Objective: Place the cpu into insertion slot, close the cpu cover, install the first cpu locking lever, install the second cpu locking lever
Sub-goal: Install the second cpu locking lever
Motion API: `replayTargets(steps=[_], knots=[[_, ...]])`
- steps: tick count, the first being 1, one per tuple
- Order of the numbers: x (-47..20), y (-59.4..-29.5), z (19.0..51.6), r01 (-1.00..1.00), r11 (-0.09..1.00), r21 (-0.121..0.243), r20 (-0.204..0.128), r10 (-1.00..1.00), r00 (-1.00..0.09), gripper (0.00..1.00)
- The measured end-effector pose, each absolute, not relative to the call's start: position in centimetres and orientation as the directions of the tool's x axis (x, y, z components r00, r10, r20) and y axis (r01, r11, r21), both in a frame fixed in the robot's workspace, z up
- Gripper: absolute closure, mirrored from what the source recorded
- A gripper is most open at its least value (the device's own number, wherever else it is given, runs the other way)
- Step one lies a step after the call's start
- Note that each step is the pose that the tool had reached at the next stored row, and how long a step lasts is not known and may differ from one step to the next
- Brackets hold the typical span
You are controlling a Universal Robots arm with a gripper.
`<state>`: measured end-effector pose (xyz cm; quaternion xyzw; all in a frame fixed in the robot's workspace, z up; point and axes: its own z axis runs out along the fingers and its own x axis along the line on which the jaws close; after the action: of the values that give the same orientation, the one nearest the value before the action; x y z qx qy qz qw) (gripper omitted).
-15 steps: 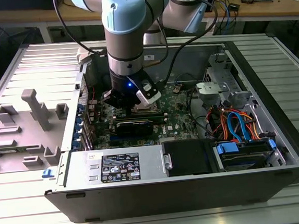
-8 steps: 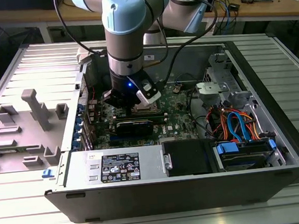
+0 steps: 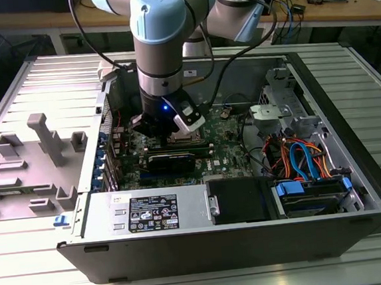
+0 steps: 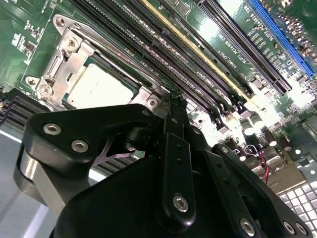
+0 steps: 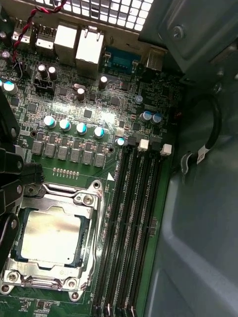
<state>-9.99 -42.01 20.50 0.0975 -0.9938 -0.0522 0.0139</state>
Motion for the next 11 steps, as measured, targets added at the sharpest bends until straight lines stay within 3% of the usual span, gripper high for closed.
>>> replayTargets(steps=[11], knots=[[-9.29, -41.86, 21.72, -0.192, 0.978, 0.087, 0.024, -0.195, -0.981, 0.89]])
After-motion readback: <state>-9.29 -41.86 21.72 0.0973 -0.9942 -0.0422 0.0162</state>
